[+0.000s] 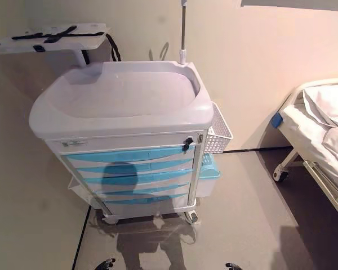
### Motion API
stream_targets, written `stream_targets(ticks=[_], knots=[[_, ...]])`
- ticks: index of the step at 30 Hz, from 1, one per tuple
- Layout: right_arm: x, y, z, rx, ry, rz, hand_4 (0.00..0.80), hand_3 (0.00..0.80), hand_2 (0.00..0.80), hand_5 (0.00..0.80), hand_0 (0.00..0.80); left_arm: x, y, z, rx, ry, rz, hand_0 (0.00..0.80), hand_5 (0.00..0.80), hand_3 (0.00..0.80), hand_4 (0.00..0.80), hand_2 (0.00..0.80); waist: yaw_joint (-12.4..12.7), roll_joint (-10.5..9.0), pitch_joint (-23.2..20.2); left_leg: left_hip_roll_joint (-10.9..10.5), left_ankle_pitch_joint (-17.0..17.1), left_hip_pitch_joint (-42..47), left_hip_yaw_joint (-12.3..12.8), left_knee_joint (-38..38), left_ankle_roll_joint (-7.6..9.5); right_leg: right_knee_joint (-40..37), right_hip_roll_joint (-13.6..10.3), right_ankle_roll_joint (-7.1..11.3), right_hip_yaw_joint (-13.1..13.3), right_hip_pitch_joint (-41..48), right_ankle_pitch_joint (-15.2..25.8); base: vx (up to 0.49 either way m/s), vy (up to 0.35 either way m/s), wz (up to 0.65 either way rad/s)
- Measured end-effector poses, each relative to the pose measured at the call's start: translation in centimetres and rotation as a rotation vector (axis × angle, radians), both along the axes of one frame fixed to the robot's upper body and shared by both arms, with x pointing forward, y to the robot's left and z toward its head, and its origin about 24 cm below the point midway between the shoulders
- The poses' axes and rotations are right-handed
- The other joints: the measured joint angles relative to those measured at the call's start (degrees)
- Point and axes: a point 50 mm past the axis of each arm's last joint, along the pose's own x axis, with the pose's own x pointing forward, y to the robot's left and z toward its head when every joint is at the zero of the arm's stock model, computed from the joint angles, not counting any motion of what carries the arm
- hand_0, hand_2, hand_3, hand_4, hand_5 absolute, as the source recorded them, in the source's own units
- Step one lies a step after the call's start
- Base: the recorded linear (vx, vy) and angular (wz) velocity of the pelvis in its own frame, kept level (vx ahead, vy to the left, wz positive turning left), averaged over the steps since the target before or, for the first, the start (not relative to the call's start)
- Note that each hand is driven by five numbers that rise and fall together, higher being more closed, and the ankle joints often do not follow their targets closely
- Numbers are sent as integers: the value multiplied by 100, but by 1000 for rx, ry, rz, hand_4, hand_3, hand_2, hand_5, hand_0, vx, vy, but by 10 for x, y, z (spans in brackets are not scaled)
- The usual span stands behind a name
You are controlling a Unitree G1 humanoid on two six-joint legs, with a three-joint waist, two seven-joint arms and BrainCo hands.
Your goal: Open the drawer and pick up the medicine
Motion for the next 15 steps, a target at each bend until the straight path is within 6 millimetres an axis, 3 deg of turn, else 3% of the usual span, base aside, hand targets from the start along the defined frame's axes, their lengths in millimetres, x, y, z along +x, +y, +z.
stream_targets(ticks=[15], knots=[[0,0,0,0,0,0,0,0,0,0,0,0,0,0,4,-1,2,0,0,0,0,0,0,1,-2,0,0,0,0,0,0,0,0,0,0,-1,0,0,0,0]])
